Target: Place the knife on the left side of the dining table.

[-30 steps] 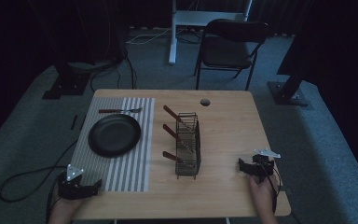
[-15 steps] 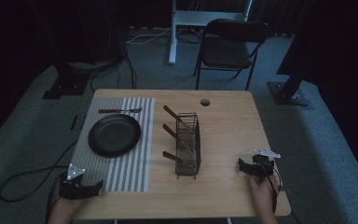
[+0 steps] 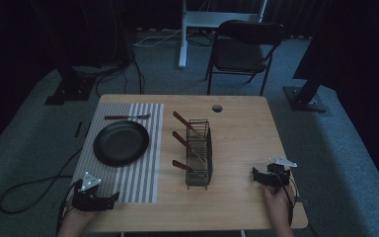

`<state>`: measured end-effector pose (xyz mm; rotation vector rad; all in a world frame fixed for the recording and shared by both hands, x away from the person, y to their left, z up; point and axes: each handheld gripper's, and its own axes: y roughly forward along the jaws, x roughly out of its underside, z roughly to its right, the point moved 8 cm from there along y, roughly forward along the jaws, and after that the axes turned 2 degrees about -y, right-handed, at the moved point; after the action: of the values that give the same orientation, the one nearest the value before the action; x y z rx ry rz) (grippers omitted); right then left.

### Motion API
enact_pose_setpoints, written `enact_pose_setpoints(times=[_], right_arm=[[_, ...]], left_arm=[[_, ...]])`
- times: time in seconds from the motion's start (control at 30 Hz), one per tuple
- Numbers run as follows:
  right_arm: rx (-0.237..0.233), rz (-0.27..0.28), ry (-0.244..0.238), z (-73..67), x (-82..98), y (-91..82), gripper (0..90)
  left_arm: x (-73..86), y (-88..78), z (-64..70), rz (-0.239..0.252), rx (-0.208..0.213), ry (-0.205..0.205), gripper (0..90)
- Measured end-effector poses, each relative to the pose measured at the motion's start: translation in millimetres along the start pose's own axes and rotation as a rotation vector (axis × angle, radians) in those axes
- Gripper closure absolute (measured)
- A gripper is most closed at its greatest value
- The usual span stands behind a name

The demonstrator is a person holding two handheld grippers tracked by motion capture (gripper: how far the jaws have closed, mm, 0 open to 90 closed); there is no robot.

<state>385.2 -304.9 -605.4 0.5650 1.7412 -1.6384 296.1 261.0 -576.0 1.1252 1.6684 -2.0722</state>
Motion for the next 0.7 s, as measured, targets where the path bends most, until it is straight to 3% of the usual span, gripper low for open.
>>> enact_pose_setpoints(times=[0.27,0.57,0.7], right_arm=[[0.0,0.0,0.0,0.0,0.0,0.0,12.0],[0.0,0.0,0.0,0.0,0.0,0.0,12.1],[0.0,0.0,0.0,0.0,0.0,0.0,12.1]], left_arm=[[-17.7,-3.0,20.6,0.015,0.044,0.024,4.3],[-40.7,-5.0,54.8,0.037,0.101,0.1,4.4],[-50.3,-6.1,65.2,0.063,0.127,0.095,4.3]])
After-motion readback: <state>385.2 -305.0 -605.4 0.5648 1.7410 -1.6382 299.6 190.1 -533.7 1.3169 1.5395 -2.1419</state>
